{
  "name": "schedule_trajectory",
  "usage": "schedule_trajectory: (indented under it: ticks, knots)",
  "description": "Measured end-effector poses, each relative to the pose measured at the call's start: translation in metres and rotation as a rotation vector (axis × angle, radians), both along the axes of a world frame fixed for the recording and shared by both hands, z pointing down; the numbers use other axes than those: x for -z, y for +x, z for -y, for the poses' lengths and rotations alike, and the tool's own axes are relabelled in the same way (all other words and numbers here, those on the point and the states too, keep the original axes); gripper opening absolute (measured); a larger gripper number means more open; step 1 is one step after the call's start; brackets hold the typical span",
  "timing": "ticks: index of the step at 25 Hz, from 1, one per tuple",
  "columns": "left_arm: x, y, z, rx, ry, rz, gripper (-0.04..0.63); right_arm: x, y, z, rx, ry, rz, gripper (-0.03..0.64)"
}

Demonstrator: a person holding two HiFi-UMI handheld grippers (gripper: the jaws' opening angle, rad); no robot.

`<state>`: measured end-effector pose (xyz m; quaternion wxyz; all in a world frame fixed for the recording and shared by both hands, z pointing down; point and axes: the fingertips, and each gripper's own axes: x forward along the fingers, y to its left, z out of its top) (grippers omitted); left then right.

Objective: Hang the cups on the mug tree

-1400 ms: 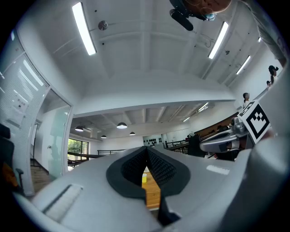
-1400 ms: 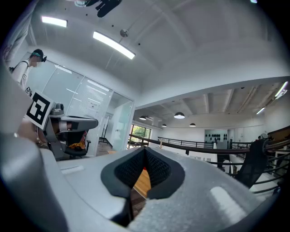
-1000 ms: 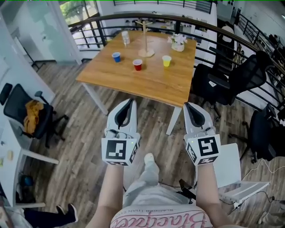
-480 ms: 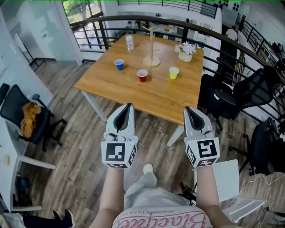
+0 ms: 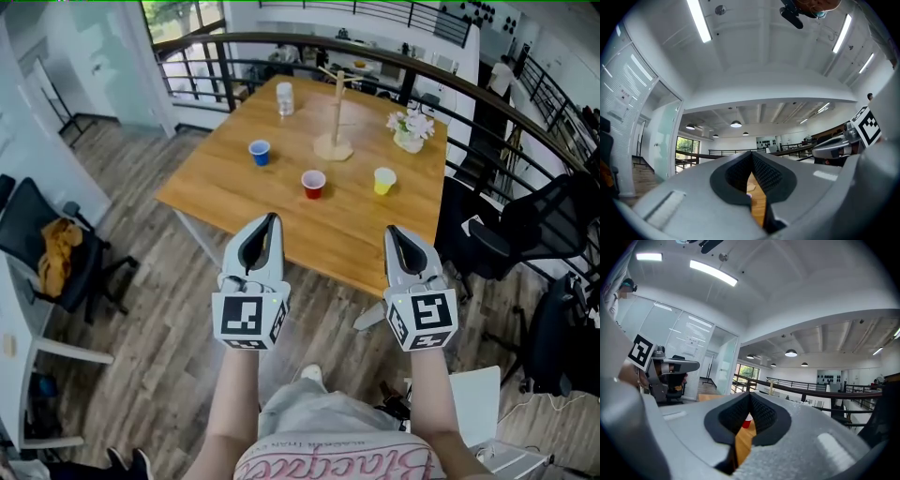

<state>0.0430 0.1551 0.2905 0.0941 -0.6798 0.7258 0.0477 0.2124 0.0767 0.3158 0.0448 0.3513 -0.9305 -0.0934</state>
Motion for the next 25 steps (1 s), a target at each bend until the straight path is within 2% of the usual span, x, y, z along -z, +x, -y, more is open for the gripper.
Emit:
schedule_trajectory:
  ticks: [7,14,25]
  knots:
    - [-0.004,-0.021,0.026,0.01,-0.011,0.003,0.011,-0.011,-0.026,0.028,0.009,-0.019,-0.003,0.002]
    - [-0.015,-0.039,0.036,0.042,-0.024,-0.024,0.011,-0.023,-0.04,0.043,0.022,-0.04,-0.018,0.002]
    - [-0.013,-0.063,0.082,0.052,-0.026,0.014,0.011,-0.02,-0.073,0.092,0.042,-0.031,0.0,0.003]
